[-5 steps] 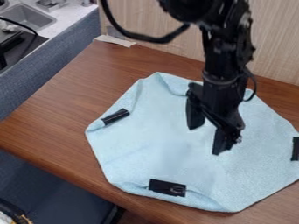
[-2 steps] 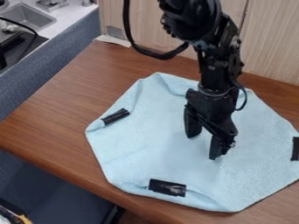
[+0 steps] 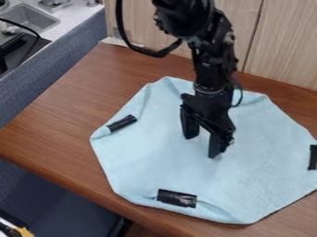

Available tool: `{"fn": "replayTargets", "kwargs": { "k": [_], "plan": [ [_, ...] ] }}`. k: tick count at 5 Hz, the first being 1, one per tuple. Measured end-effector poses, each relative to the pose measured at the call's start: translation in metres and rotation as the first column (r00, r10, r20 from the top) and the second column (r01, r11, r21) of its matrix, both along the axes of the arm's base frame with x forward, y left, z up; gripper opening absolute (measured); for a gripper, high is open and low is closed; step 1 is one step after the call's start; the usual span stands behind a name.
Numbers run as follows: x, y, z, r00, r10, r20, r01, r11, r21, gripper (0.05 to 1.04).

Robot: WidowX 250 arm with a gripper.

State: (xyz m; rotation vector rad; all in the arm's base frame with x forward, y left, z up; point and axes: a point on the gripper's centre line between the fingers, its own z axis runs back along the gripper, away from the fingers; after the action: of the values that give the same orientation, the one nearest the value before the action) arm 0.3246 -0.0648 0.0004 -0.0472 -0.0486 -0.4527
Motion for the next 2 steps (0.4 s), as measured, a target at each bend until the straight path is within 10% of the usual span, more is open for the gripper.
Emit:
{"fn": "replayTargets", "kwargs": {
  "k": [2],
  "plan": [
    [0.007,0.032,-0.005,0.994,0.105,-0.012,-0.105,0.994,0.017,1.001]
  ]
}}
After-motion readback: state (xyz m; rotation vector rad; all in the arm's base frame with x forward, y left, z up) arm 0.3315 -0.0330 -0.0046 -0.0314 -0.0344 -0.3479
